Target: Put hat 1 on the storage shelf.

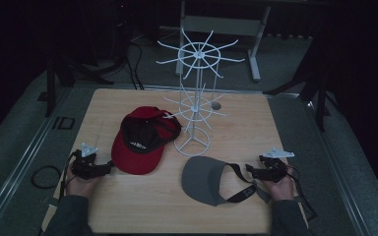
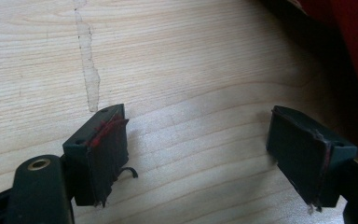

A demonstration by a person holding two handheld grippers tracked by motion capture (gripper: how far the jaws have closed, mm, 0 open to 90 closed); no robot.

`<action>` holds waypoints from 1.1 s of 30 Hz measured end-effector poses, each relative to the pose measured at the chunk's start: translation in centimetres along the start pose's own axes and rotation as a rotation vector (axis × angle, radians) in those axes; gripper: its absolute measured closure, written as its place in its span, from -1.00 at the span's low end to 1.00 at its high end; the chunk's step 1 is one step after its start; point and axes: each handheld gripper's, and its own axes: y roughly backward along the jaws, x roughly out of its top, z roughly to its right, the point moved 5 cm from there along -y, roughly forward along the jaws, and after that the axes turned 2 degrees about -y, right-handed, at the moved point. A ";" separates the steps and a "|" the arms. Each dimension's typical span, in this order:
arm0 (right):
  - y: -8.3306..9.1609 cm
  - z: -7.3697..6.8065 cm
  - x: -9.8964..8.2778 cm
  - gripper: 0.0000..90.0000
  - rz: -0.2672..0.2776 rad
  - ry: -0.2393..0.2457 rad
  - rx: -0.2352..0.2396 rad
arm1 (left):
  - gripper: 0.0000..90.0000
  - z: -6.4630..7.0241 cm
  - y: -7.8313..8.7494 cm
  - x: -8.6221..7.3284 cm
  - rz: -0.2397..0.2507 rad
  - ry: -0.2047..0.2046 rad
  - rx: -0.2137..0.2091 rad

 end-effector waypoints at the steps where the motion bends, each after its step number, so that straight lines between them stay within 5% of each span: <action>1: 0.0 0.0 0.0 -0.43 0.000 0.000 0.000 | -0.54 0.0 0.0 0.0 0.000 0.000 0.000; 6: 0.0 0.0 0.0 -0.43 0.000 0.001 0.000 | -0.49 0.1 0.1 0.0 0.004 -0.001 -0.002; 12: 0.0 0.0 0.0 -0.43 0.000 0.000 0.000 | -0.03 0.3 0.6 0.1 -0.011 -0.035 -0.040; 20: 0.0 0.0 0.0 -0.43 0.000 0.000 0.000 | 0.25 0.6 1.0 0.1 -0.033 -0.096 -0.078; 33: 0.0 0.0 0.0 -0.43 0.000 -0.001 0.000 | 0.32 0.0 4.0 1.9 0.045 -0.051 -0.165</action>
